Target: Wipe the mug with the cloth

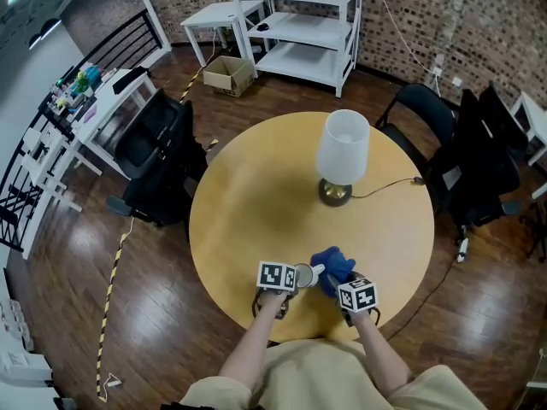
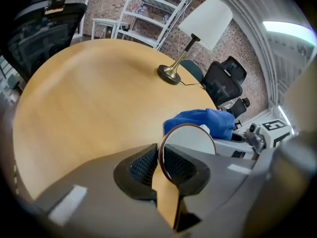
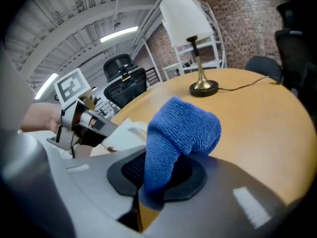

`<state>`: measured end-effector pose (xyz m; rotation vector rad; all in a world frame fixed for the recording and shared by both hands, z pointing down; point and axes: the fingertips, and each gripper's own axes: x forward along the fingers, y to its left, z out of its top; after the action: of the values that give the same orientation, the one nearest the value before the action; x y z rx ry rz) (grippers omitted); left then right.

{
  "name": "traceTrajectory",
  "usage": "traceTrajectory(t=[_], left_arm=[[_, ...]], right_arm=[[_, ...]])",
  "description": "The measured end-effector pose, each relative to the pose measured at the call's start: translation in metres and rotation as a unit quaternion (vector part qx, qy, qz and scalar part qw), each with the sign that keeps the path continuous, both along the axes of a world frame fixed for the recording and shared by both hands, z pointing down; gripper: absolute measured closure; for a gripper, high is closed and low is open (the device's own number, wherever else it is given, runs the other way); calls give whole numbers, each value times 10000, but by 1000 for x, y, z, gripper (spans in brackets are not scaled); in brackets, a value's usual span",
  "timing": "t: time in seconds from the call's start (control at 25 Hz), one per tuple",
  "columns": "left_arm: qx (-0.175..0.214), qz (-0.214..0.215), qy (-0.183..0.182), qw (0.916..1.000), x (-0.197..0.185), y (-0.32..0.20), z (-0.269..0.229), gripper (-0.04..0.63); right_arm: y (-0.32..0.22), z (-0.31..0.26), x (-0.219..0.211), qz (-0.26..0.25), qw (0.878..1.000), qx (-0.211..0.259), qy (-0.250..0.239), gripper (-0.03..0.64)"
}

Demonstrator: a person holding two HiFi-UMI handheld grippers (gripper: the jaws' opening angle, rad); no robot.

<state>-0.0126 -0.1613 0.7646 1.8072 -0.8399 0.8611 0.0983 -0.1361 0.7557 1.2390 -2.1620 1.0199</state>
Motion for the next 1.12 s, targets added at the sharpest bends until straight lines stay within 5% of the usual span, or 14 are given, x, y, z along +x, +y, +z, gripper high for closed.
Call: traceTrajectory(t=[0.24, 0.36, 0.44, 0.52, 0.6, 0.8, 0.84, 0.92, 1.04, 1.12], left_arm=[[-187, 144, -48, 9997, 24, 5, -8, 512], [124, 767, -86, 9969, 29, 6, -21, 392], [570, 1610, -260, 9850, 33, 4, -34, 307], [1244, 2808, -627, 9496, 44, -5, -45, 292], [1809, 4002, -887, 8940, 62, -15, -50, 394], [1079, 6270, -1029, 7646, 74, 21, -15, 359], [1058, 6474, -1126, 7463, 76, 24, -9, 365], [1235, 6586, -1249, 7317, 83, 20, -3, 549], [1331, 6585, -1167, 7314, 82, 16, -2, 563], [1331, 6471, -1127, 7422, 77, 16, -1, 568]], right_arm=[[16, -6, 38, 511, 9981, 35, 334, 551], [28, -4, 38, 461, 9984, -3, 319, 551], [35, -4, 33, 326, 9990, -28, 301, 551], [42, -5, 27, 178, 9994, -82, 280, 551], [48, -5, 19, 137, 9995, -220, 203, 551], [48, 7, -4, -227, 9985, -421, 271, 551], [45, 8, -9, -360, 9980, -389, 331, 550], [39, 13, -19, -657, 9964, -249, 482, 551], [32, 21, -30, -1266, 9894, 102, 711, 549], [33, 20, -35, -1696, 9821, 323, 749, 549]])
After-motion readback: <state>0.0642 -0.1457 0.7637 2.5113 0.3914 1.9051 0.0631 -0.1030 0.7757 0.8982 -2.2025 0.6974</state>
